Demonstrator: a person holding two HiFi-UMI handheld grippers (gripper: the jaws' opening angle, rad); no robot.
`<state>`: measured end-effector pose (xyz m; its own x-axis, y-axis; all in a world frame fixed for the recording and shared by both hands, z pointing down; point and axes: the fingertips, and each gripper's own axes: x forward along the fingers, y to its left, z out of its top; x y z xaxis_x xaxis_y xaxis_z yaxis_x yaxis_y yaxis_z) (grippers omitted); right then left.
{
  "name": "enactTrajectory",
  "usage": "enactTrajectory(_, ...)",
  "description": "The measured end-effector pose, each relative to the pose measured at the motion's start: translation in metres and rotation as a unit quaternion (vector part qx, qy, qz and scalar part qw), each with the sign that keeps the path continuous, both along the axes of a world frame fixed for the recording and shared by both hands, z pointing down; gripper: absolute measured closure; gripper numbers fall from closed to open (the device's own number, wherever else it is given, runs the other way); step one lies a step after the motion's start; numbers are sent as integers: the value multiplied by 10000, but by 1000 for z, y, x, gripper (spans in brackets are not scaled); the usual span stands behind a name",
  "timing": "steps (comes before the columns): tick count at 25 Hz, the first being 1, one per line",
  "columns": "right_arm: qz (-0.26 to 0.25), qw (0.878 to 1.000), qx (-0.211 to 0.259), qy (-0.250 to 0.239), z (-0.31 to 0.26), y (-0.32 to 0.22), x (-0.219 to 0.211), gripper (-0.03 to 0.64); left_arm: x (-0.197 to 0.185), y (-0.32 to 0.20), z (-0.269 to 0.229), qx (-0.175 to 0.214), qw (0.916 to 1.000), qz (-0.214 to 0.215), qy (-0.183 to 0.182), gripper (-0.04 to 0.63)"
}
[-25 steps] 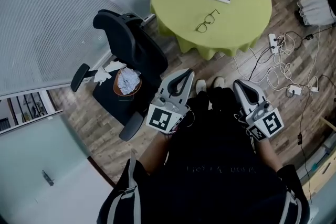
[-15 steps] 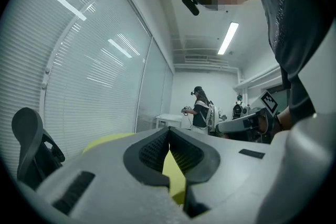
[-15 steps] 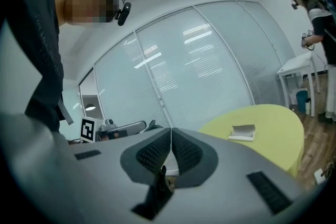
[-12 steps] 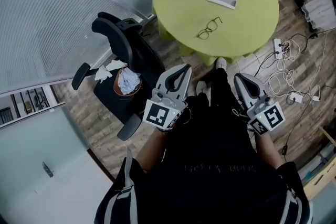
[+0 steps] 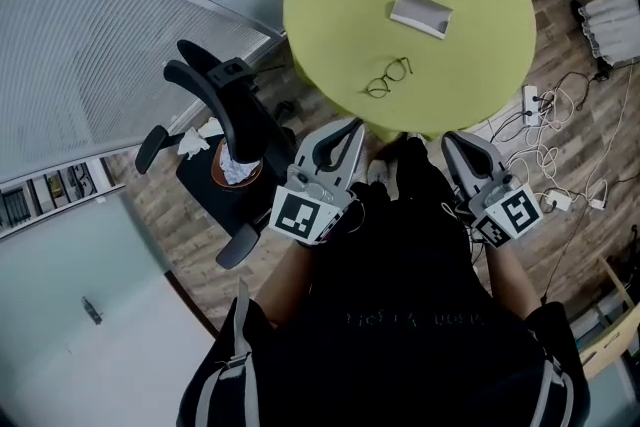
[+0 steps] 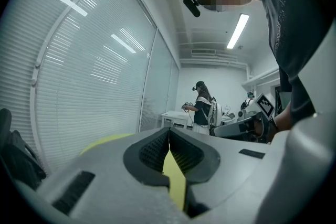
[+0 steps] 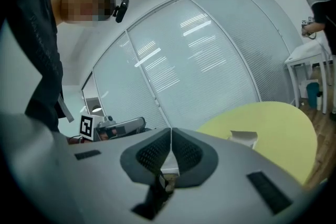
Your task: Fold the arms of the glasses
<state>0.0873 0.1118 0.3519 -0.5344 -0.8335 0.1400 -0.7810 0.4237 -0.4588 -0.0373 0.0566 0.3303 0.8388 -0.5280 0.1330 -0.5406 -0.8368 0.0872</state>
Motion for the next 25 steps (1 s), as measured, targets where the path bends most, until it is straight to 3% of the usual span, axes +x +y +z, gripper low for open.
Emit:
enactTrajectory(10, -857, 9952, -67, 472, 23, -49, 23, 588, 19, -31, 19, -267, 9981, -521, -215, 577)
enactTrajectory(13, -1278, 9912, -201, 269, 31, -61, 18, 586, 11, -33, 30, -351, 9955, -825, -295, 577)
enactTrajectory(16, -1378, 9895, -397, 197, 39, -77, 16, 586, 2, -33, 38, -505, 9932, -1009, -303, 577)
enactTrajectory(20, -1446, 9849, -646, 704, 66, -95, 9, 586, -3, -41, 41, -681, 9913, -1106, -194, 577)
enactTrajectory(25, -1554, 9743, -924, 1346, 97, -102, -2, 586, 1, -47, 66, -750, 9920, -936, -397, 577)
